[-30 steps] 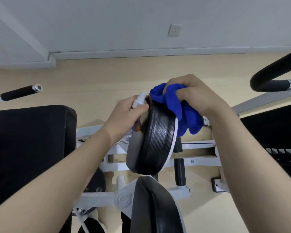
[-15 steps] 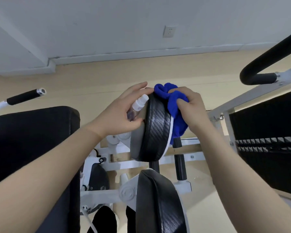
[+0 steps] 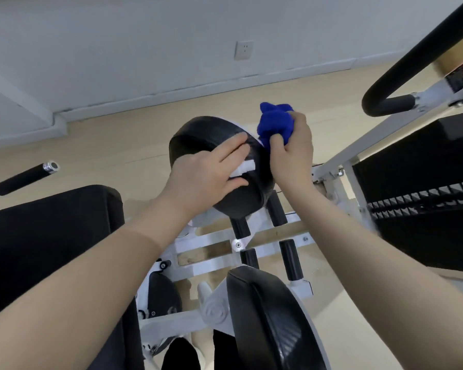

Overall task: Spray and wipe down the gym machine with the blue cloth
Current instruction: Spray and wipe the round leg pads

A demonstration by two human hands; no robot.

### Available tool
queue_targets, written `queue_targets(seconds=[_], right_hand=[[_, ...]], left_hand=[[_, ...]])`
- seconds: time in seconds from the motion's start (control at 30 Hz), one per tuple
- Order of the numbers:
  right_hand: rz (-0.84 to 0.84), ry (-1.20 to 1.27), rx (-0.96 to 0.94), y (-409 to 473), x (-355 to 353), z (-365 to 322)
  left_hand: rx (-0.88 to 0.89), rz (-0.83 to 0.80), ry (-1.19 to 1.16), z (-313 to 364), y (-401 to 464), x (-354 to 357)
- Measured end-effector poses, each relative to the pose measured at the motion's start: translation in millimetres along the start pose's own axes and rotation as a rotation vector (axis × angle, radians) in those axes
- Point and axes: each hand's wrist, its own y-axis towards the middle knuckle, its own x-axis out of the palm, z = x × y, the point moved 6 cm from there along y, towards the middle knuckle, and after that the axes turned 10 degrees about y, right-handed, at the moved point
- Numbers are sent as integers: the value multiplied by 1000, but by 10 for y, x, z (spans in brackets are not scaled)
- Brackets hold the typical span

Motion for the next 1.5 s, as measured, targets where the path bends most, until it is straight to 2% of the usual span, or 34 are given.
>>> queue_targets(seconds=[0.1, 0.2, 0.23, 0.27, 0.33, 0.4, 0.47, 0.53, 0.6, 0.67, 0.77, 0.87, 1.0, 1.13, 1.27, 1.37, 1.5], right_hand=[[22, 56, 185, -97, -120, 354], [-154, -7, 596, -450, 110, 1112], [-196, 51, 774, -639, 236, 1350], [-169, 190, 933, -803, 335, 1494], [21, 503, 1121, -899, 397, 1551], [178, 736, 1135, -778, 319, 1451], [225, 827, 1015, -521, 143, 1266], [233, 781, 875, -316, -2, 1090], [196, 671, 843, -351, 43, 1100], [162, 606, 1037, -704, 282, 1370], [-39, 474, 1366, -1221, 705, 1616], [-43, 681, 1548, -1295, 958, 1356], [1, 813, 1529, -1201, 830, 962], [62, 886, 1504, -1311, 767, 537], [83, 1040, 1409, -1270, 863, 205], [156, 1027, 1390, -1273, 1009, 200], [244, 913, 1387, -1377, 1314, 458]], left_hand=[[-121, 74, 43, -68, -24, 7], [-146, 128, 70, -88, -70, 9], [-143, 139, 82, -91, -83, 27], [-140, 142, 86, -91, -91, 39], [-141, 146, 86, -92, -91, 46], [-163, 134, 55, -78, -96, 50], [-180, 126, 22, -72, -97, 57], [-191, 120, 27, -61, -97, 66], [-183, 120, 25, -52, -95, 72], [-187, 117, 22, -64, -85, 63], [-188, 102, 26, -42, -67, 32], [-192, 6, 43, -58, -90, -1], [-436, -179, -120, -459, -95, -79], [-435, -327, -463, -693, -83, -45], [-597, -403, -743, -736, -96, -9], [-554, -393, -825, -717, -75, -19], [-473, -394, -787, -690, -40, 15]])
